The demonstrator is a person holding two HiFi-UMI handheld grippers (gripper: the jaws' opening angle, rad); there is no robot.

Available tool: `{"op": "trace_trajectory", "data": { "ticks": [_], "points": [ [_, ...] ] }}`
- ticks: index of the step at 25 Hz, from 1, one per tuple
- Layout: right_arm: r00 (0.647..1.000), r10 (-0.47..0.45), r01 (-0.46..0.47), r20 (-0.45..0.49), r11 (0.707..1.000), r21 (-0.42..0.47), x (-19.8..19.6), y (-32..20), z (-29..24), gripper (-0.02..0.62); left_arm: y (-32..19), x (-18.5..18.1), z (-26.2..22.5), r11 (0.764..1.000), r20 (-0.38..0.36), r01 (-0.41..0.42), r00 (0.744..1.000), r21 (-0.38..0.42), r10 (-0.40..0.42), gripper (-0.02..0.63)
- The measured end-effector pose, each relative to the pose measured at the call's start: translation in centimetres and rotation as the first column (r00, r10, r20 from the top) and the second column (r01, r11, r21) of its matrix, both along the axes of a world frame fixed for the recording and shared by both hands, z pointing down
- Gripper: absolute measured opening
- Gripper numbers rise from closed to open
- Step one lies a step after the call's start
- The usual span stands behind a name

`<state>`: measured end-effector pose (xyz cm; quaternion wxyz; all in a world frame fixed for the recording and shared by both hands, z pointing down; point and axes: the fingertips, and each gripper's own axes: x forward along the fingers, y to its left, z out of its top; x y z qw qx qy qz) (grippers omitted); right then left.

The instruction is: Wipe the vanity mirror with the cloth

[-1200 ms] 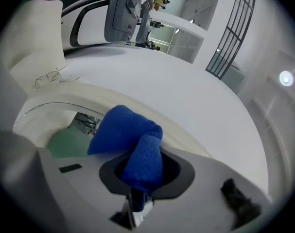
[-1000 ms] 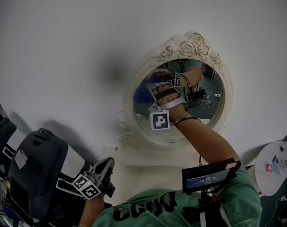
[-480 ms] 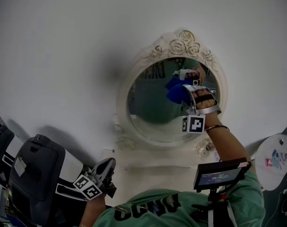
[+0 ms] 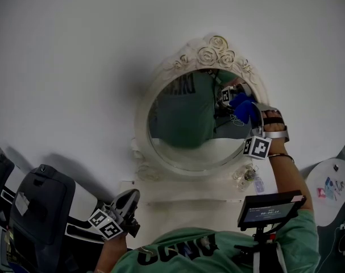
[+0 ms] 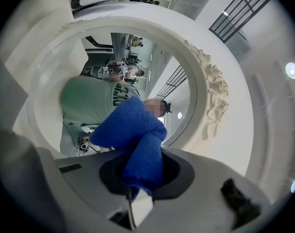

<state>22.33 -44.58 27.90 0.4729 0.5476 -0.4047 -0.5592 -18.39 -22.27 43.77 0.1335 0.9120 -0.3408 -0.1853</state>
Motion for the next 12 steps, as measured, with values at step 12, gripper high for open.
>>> {"op": "trace_trajectory", "data": {
  "ticks": [12],
  "points": [
    [0.953, -0.303, 0.302, -0.013, 0.953, -0.026, -15.4, 1.3, 1.1, 0.052, 0.8, -1.4, 0.3, 0.999, -0.010, 0.032, 0.999, -0.007, -0.033, 0.000]
  ]
}}
